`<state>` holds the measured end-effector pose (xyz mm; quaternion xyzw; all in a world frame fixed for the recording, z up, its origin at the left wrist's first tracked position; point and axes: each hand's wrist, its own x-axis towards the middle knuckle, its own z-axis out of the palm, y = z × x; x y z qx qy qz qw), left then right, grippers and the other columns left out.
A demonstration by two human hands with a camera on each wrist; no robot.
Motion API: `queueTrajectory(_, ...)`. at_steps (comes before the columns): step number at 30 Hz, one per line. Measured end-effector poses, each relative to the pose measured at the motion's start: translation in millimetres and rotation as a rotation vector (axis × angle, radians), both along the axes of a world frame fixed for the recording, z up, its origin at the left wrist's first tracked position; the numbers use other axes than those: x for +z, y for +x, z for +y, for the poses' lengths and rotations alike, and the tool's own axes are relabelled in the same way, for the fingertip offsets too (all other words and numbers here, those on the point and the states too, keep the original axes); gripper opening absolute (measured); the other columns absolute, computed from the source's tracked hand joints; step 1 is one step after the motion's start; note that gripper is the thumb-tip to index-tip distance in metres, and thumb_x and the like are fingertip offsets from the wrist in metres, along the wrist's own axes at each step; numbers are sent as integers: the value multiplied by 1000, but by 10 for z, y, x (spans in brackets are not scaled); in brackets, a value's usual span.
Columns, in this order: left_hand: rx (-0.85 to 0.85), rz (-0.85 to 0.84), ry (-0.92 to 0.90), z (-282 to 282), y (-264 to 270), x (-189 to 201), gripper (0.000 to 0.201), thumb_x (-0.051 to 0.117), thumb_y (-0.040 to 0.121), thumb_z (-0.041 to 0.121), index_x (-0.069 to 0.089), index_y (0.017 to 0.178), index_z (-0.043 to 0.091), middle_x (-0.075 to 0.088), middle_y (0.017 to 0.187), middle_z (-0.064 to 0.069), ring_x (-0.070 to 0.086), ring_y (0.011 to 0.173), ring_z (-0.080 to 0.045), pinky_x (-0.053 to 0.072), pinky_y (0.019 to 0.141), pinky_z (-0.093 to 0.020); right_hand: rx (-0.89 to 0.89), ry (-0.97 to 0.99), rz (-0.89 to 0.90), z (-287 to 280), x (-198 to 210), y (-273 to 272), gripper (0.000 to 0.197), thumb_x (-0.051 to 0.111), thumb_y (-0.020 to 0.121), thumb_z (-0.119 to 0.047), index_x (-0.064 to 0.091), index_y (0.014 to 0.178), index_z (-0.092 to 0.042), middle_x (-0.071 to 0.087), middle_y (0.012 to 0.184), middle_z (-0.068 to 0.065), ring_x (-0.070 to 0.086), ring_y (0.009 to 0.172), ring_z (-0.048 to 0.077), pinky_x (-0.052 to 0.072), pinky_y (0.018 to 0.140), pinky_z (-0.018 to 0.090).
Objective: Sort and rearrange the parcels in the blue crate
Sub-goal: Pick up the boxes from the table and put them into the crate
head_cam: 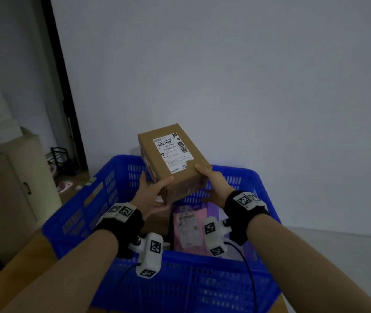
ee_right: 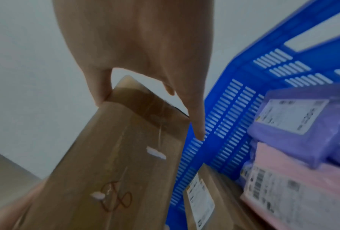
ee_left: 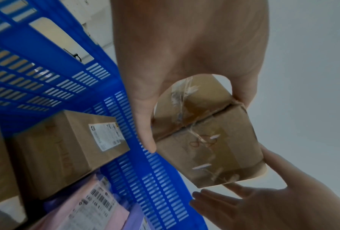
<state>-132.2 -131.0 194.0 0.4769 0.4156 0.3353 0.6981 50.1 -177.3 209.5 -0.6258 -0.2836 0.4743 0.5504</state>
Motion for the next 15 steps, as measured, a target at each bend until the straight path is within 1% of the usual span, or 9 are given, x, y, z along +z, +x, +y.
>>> queueTrajectory(1, 3, -4, -2, 51, -18, 1, 95, 74, 77, 32, 8, 141, 53, 40, 146, -10, 54, 116, -43, 51, 90, -53, 20, -15, 31, 87, -27, -1, 111, 80, 43, -67, 38, 137, -25, 48, 136, 3, 48, 122, 30, 41, 98, 59)
queueTrajectory(2, 7, -7, -4, 108, -29, -4, 95, 75, 76, 33, 8, 140, 54, 40, 147, -11, 54, 115, -43, 52, 88, -52, 55, -43, 64, 121, -4, -46, 110, 79, 45, -69, 37, 137, -26, 48, 136, 4, 46, 124, 32, 42, 97, 59)
queueTrajectory(4, 23, -8, -9, 224, -41, -15, 94, 74, 77, 34, 8, 140, 54, 39, 147, -11, 55, 113, -43, 53, 85, -52, 152, -51, 111, 157, 70, -138, 79, 68, 67, -65, 43, 131, -26, 52, 128, 6, 49, 120, 32, 46, 90, 51)
queueTrajectory(5, 32, -6, -8, 288, -38, -21, 94, 74, 77, 34, 8, 141, 54, 39, 147, -11, 56, 110, -41, 53, 84, -51, 185, -31, 130, 221, 64, -140, 64, 62, 77, -60, 46, 129, -26, 55, 125, 7, 52, 114, 31, 49, 82, 46)
queueTrajectory(8, 26, 13, 30, 470, 5, -3, 95, 74, 77, 34, 8, 143, 51, 41, 146, -12, 56, 109, -36, 52, 86, -53, 176, 17, 150, 429, 57, -112, 60, 62, 81, -51, 48, 132, -22, 58, 127, 11, 58, 106, 32, 50, 68, 37)
queueTrajectory(10, 43, 56, 36, 577, 10, 44, 97, 71, 81, 36, 0, 147, 45, 37, 148, -15, 50, 121, -42, 48, 87, -51, 166, 9, 140, 558, 76, -75, 62, 65, 79, -49, 49, 131, -21, 57, 129, 13, 58, 111, 34, 51, 70, 37)
queueTrajectory(12, 103, 101, 43, 732, -42, 91, 98, 67, 82, 43, -4, 149, 39, 29, 152, -15, 41, 130, -43, 43, 94, -53, 178, -10, 115, 667, 100, 13, 63, 65, 80, -48, 44, 133, -21, 54, 129, 11, 56, 115, 35, 51, 78, 44)
queueTrajectory(13, 139, 123, 59, 829, -95, 112, 94, 65, 82, 48, 0, 150, 38, 27, 154, -13, 39, 132, -41, 40, 99, -54, 189, -19, 101, 717, 98, 73, 63, 64, 80, -47, 41, 133, -21, 52, 128, 10, 55, 114, 34, 50, 83, 48)
queueTrajectory(15, 218, 150, 116, 1037, -234, 128, 74, 57, 86, 53, 23, 148, 31, 30, 153, -7, 37, 134, -35, 36, 107, -53, 199, -45, 83, 796, 66, 208, 59, 63, 83, -44, 40, 131, -19, 50, 122, 10, 55, 108, 33, 49, 90, 51)
